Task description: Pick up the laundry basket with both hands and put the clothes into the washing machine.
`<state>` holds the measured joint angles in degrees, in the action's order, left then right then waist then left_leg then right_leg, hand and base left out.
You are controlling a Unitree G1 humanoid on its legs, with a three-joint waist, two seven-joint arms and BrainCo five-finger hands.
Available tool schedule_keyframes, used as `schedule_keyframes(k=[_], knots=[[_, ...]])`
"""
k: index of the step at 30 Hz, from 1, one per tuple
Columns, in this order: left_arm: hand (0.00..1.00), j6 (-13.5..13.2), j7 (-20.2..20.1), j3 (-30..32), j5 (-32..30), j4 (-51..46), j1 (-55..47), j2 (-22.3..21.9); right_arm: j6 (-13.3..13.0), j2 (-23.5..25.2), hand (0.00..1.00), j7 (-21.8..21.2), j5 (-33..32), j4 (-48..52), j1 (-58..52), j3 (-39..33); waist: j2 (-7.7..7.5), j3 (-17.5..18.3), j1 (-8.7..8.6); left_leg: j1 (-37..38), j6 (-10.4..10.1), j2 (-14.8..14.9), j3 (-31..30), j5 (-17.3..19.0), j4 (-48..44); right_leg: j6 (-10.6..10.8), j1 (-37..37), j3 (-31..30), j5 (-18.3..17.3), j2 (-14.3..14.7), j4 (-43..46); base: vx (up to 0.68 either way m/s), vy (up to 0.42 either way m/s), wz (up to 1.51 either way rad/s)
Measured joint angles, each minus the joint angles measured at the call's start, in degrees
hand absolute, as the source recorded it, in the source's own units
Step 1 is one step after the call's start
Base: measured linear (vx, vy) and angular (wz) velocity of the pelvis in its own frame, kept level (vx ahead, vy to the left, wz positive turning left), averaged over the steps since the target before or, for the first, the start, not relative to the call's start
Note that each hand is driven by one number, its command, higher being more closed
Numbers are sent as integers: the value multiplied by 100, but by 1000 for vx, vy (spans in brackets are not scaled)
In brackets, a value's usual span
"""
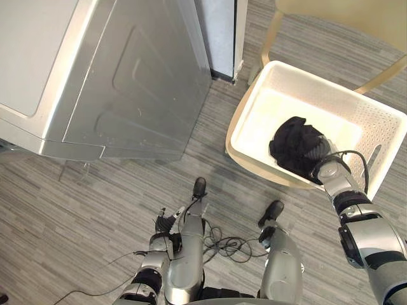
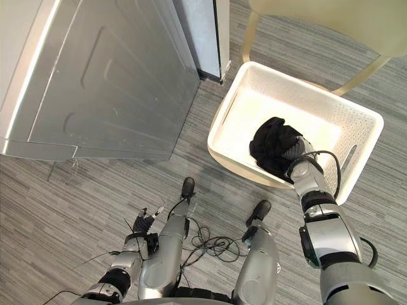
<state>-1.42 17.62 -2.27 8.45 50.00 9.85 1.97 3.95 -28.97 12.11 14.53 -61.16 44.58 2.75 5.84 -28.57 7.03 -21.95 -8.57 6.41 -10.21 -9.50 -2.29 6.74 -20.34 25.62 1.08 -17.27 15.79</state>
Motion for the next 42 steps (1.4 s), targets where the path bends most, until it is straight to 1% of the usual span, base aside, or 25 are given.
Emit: schedule_keyframes(k=[1,2,3,5,6,7,9,10,11,12,13,15,16,17,18,20,23,27,29,30,32,34,37,41,42], knots=[[0,-2,-12,9,45,-17,-30,1,22,22,100,31,-215,115,-12,-168,0,0,-4,57,-1,4,3,-25,59,0,40,1,0,0,-8,-35,-34,-1],[0,-2,-26,20,233,-76,-123,0,62,63,100,154,-732,503,-62,-582,-1,0,-15,204,-2,14,17,-50,140,1,135,-4,1,1,-19,0,0,0],[0,-4,-27,26,258,-113,-171,1,75,80,100,203,-897,689,-81,-746,-1,0,-17,251,-2,16,21,-51,156,1,182,-3,0,1,-25,0,0,0],[0,-17,-42,135,635,-271,-388,6,91,183,100,465,-1442,1659,-223,-1247,-5,3,-72,468,-3,30,7,-51,210,17,437,65,-10,13,-87,-22,-24,9],[0,-16,-64,219,715,-270,-443,-8,93,207,100,499,-1494,1863,-255,-1316,-5,9,-105,518,-3,29,-8,-52,216,26,512,87,-17,12,-101,-16,-23,23],[0,-31,-118,394,974,-262,-549,-12,87,299,100,608,-1633,2345,-346,-1447,-25,29,-170,628,-4,24,-56,-51,242,73,668,128,-53,8,-112,-16,-10,23],[0,-34,-132,829,1590,-174,-707,-60,38,466,100,742,-1738,2898,-516,-1651,-58,263,-157,675,-5,25,-72,-53,301,99,725,177,-77,4,-126,-8,-13,16],[0,-35,-114,1294,2047,-81,-785,-117,16,570,100,820,-1741,3219,-659,-1740,-65,455,-145,737,9,24,-92,-85,386,111,794,229,-85,1,-158,24,-17,13],[0,-33,-97,1575,2269,-83,-827,-146,16,649,100,844,-1741,3399,-737,-1791,-59,518,-145,816,10,24,-114,-98,436,118,890,265,-89,2,-194,48,-28,21],[0,-93,-2,2084,2817,-133,-910,-171,15,845,100,908,-1744,3845,-952,-1882,-76,635,-137,1011,9,21,-147,-100,523,166,1103,319,-126,1,-240,47,-31,27],[0,-179,158,2538,3385,-367,-1036,-197,-13,1038,100,914,-1845,4294,-1228,-1921,-103,865,-132,1106,9,12,-193,-100,589,207,1246,400,-157,-1,-304,52,-31,27],[0,-321,304,3080,3714,-1051,-1271,-250,-60,1357,100,899,-1946,5023,-1659,-2003,-172,1238,-82,1186,9,-4,-233,-100,658,227,1369,475,-170,2,-392,77,-30,19],[0,-479,449,3574,3739,-1819,-1346,-357,-162,1637,100,894,-1970,5667,-2067,-2114,-234,1525,-19,1324,10,-17,-238,-100,747,252,1529,562,-173,-1,-492,97,-36,17],[0,-595,610,3765,3680,-2516,-1388,-400,-236,1811,100,882,-2015,6071,-2301,-2150,-306,1700,-16,1434,9,-49,-235,-96,750,278,1710,592,-156,1,-615,64,-26,13],[0,-636,660,3811,3642,-2800,-1394,-410,-275,1869,100,877,-2064,6204,-2372,-2151,-332,1752,-16,1482,10,-56,-222,-91,753,290,1776,589,-146,3,-659,15,-12,4],[0,-686,783,3818,3286,-3917,-1420,-424,-393,2081,100,759,-2110,6641,-2522,-2150,-408,1959,-40,1648,44,-53,-102,-40,755,311,1926,538,-37,54,-896,-23,-3,-19],[0,-762,877,3558,2742,-4918,-1504,-486,-557,2208,100,616,-2111,6897,-2613,-2125,-434,2228,-56,1780,92,-43,227,28,755,306,1995,233,207,126,-1229,-51,13,-54],[0,-795,812,2655,1917,-6012,-1538,-503,-630,2299,100,353,-2205,6949,-2745,-2048,-440,2301,-303,2108,148,-41,721,156,758,308,2107,-243,419,180,-1577,-61,21,-62],[0,-787,684,2513,1773,-6024,-1624,-557,-634,2294,100,199,-2343,7068,-2962,-1993,-413,2377,-332,2213,115,-19,953,218,758,293,2101,-467,537,222,-1729,-58,9,-67],[0,-770,353,1893,1775,-6092,-1636,-472,-634,2312,100,56,-2400,7096,-3068,-1928,-401,2417,-411,2321,118,26,1143,258,761,286,2107,-654,580,279,-1801,-38,-9,-58],[0,-768,107,1398,1771,-6167,-1592,-379,-633,2337,100,-59,-2481,7116,-3074,-1787,-400,2419,-523,2403,96,68,1257,279,764,281,2102,-776,584,324,-1808,-36,-17,-48],[0,-638,-323,573,1642,-6135,-1283,-189,-635,2414,100,-323,-2587,7296,-3132,-1450,-365,2537,-724,2508,43,150,1519,338,769,256,2026,-1029,603,415,-1836,-32,-19,-58],[0,-568,-634,-85,1311,-5923,-675,-23,-689,2415,100,-554,-2634,7521,-3154,-1083,-325,2591,-933,2631,-16,238,1777,387,768,206,2006,-1269,715,534,-1972,8,-35,-57],[0,-390,-904,-853,1297,-5199,294,183,-765,2396,100,-738,-2818,7632,-3172,-820,-225,2656,-1128,2731,-51,358,1949,414,764,170,1998,-1449,797,694,-2070,15,-43,-29],[0,-356,-954,-979,1320,-5103,429,185,-764,2387,100,-741,-2859,7632,-3186,-745,-207,2668,-1140,2746,-74,374,2000,431,763,150,1995,-1486,815,717,-2106,24,-27,-19]])
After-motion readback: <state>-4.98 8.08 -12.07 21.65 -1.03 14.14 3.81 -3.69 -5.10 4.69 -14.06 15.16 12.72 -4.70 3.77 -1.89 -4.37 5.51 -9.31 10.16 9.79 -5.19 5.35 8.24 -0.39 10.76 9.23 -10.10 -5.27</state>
